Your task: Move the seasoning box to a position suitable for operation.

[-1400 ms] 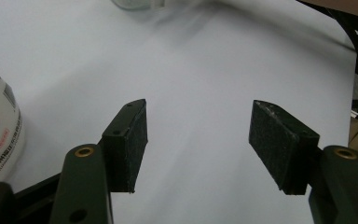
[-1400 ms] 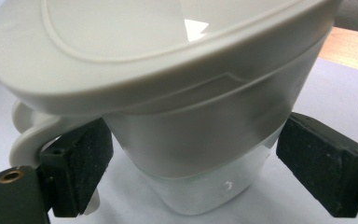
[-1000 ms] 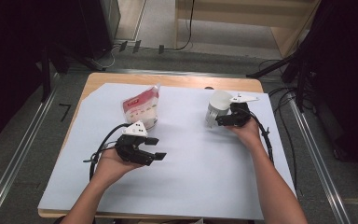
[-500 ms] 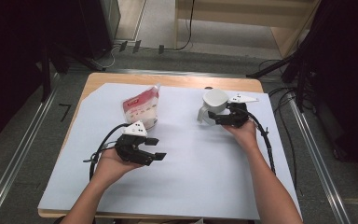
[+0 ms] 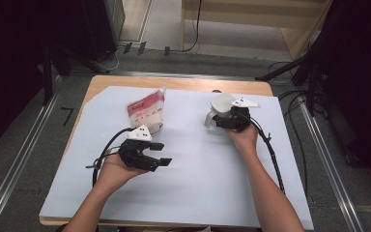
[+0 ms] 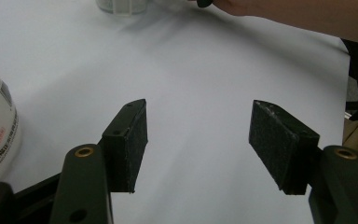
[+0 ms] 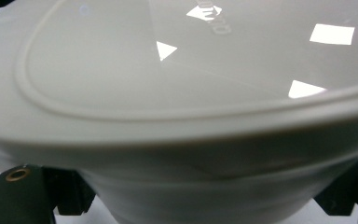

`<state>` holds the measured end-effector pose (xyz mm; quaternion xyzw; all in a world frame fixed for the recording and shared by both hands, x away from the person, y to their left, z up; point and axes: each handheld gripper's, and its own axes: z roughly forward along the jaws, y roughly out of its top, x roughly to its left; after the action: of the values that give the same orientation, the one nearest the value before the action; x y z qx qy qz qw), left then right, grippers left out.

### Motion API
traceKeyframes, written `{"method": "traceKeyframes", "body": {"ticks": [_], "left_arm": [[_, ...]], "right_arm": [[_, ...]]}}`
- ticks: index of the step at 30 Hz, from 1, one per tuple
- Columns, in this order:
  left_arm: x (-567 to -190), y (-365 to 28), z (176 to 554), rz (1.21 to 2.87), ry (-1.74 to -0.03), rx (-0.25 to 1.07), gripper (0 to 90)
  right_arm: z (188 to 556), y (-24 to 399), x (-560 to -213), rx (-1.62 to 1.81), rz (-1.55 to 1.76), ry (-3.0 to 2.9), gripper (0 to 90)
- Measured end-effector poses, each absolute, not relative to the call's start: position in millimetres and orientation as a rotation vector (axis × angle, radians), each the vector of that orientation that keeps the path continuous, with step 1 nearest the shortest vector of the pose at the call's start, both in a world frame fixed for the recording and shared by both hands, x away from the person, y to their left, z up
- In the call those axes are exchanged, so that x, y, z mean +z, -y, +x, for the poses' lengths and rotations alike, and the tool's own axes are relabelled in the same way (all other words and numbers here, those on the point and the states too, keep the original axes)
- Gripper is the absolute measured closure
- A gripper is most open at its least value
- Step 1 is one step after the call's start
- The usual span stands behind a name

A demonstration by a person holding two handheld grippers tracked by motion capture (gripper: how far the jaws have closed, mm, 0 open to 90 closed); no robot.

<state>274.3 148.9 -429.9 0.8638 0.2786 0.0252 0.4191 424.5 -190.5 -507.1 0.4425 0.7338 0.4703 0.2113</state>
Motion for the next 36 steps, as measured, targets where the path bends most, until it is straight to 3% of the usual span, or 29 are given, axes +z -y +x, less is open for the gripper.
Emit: {"method": "traceKeyframes", "body": {"ticks": [24,36], "left_arm": [[-431,-154,276,2.159,-0.716,0.055,37.9],[-432,-153,277,2.154,-0.730,0.042,37.9]], "right_arm": [[419,193,-497,1.337,1.225,-2.031,14.5],[388,201,-471,1.393,1.139,-2.084,14.5]]}}
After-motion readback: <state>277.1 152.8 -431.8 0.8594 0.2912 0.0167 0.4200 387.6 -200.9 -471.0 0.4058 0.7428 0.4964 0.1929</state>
